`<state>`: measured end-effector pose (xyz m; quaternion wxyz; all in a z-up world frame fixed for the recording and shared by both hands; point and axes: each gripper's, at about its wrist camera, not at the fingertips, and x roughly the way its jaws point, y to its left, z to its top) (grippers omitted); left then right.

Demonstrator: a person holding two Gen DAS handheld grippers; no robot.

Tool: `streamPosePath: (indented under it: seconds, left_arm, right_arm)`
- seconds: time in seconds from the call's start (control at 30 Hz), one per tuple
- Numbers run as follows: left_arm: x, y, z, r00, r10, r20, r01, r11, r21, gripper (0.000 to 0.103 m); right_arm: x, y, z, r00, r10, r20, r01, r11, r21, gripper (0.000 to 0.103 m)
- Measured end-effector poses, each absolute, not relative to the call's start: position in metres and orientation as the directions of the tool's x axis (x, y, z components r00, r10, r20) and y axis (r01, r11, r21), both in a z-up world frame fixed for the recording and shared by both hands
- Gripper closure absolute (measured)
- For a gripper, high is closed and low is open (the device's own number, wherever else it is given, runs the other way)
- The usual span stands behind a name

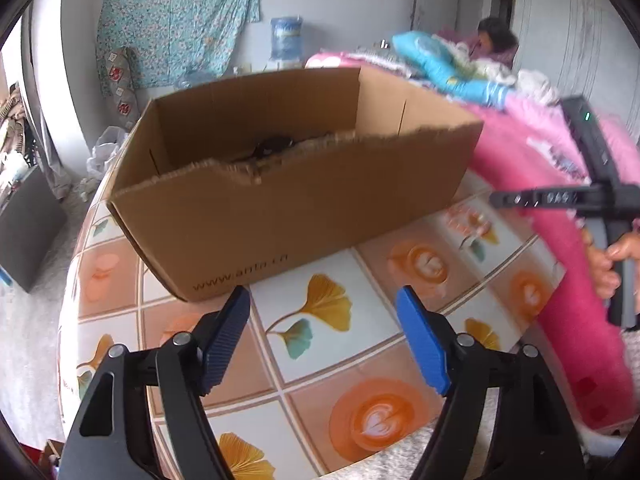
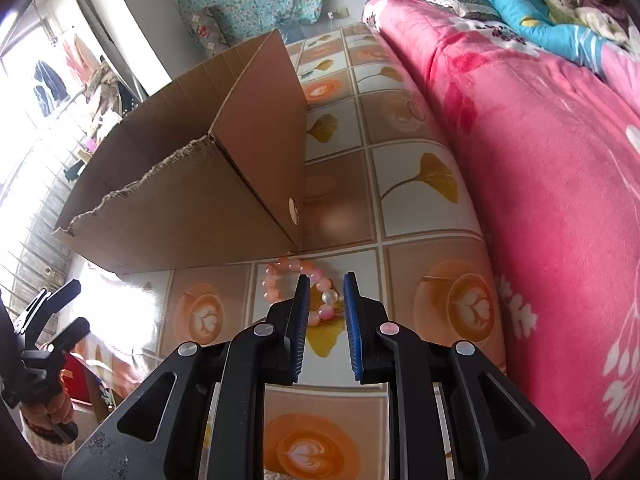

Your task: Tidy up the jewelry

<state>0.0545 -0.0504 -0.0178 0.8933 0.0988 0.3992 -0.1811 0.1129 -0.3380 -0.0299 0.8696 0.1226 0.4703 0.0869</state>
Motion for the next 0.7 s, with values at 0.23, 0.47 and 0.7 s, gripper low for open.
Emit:
streamPosePath:
  seconds: [0.23,0.47,0.7]
  left_arm:
    - [0.067,-0.061,-0.055,0.555,-0.129,-0.822,0.326,0.942,0.073,0.018]
    - [0.075,-0.058,-0.062,0.531,-0.099,-0.842,0.266,0.962,0.055,0.008]
    - [0.075,-0.057,-0.061,0.529,-0.089,-0.844,0.237,0.97,0.046,0.006]
  right_arm:
    - [0.119,-0.322,-0.038,0.527,0.194,-0.827,-0.083,0.981,0.178,0.085]
    - [0.12,-0.317,-0.046,0.524,0.175,-0.833,-0.091,0.985,0.15,0.083]
    - [0.117,-0.3,-0.047,0.502,0.226,-0.835,-0.136,0.974,0.182,0.095]
